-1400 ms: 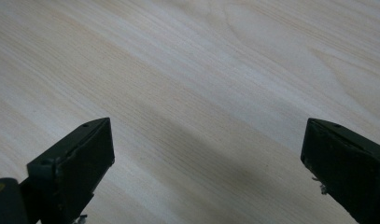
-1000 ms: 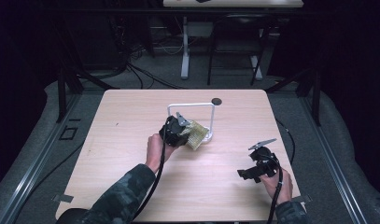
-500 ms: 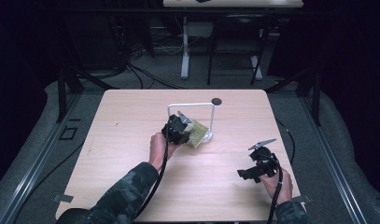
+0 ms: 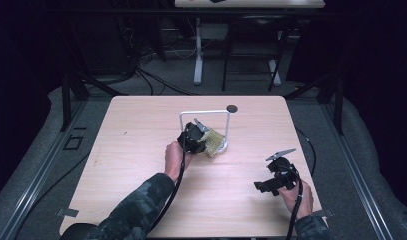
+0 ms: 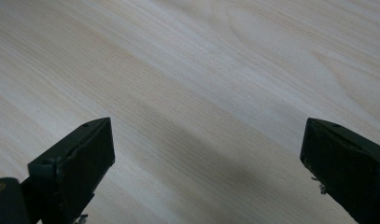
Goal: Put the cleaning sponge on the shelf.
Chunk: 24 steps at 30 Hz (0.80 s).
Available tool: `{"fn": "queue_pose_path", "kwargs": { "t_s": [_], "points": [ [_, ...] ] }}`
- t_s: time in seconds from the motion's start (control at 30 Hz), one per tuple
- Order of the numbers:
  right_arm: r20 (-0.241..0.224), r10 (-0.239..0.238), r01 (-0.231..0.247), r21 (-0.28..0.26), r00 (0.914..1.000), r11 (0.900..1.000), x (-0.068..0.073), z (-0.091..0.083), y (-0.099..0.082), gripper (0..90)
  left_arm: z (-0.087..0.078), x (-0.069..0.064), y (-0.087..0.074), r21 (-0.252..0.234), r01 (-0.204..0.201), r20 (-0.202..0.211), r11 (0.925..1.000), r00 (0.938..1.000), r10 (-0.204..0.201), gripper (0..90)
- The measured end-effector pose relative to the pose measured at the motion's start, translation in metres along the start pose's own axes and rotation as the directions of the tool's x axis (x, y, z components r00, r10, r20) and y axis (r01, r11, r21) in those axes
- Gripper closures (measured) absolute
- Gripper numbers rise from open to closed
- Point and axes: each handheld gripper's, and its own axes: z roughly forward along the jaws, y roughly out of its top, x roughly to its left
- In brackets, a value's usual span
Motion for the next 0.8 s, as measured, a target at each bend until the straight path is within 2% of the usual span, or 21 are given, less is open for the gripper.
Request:
{"fn": "queue_pose_path", "kwargs": {
  "t_s": [0.2,0.43,0.57,0.8],
  "points": [
    [0.001,0.001,-0.001,0.005,1.0000,1.0000,0.000,-0.001,0.000,2.3,0.004,0.000,0.002,0.004,0.008,-0.011,1.0000,0.9999,-0.008,58.1],
    [0.003,-0.004,0.004,0.006,1.0000,1.0000,0.000,0.000,0.000,2.3,0.008,-0.001,0.003,0.000,0.012,-0.006,0.9999,0.9999,-0.012,57.9],
    [0.004,-0.014,0.014,0.010,0.9999,0.9999,0.000,0.000,0.000,2.3,0.013,-0.001,0.003,0.026,0.009,0.003,0.9996,1.0000,-0.009,56.9],
    [0.000,-0.011,0.011,0.005,0.9999,0.9999,0.000,0.001,0.000,2.3,0.016,0.002,0.004,0.021,0.026,0.002,0.9994,0.9997,-0.026,56.8]
  ]
}}
